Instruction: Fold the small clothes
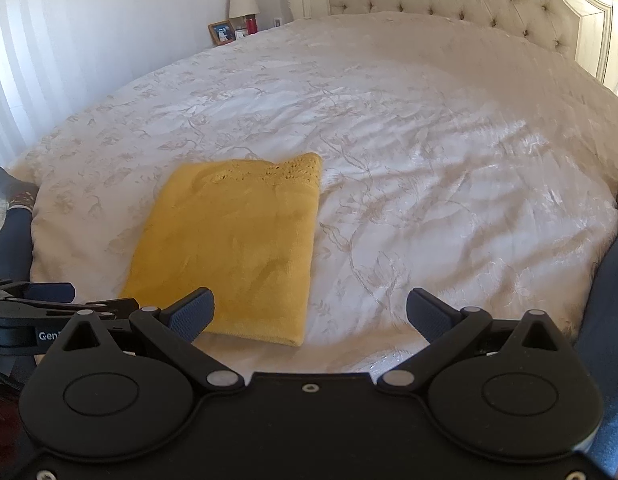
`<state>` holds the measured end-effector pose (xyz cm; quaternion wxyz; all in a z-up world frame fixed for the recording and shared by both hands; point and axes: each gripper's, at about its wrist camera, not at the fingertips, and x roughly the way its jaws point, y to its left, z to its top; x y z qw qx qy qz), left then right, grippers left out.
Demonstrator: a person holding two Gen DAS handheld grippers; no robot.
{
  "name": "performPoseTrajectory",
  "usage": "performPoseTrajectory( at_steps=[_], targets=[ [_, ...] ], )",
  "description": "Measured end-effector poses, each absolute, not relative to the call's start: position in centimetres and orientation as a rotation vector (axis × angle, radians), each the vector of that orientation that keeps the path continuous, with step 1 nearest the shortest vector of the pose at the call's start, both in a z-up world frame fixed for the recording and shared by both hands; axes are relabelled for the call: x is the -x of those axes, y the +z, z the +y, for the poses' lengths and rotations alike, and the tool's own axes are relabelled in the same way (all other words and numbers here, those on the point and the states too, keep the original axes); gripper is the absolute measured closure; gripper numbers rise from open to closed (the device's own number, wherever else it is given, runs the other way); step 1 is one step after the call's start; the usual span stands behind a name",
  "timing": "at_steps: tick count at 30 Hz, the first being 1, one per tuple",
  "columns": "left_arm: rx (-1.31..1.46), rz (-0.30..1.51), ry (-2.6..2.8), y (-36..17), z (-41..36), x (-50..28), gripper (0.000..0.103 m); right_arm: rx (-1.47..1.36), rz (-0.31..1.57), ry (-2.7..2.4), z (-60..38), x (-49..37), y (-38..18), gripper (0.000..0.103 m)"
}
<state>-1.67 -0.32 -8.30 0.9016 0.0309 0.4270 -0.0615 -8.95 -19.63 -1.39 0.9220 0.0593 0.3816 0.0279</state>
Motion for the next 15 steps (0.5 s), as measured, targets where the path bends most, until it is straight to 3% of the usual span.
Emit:
performPoseTrajectory(
  at_steps=[15],
  targets=[
    [-0.106, 0.88, -0.176, -8.1, -2.0, 1.4, 0.022, -0.126, 0.786, 0.041, -20.2, 9.1, -1.4, 0.001]
  ],
)
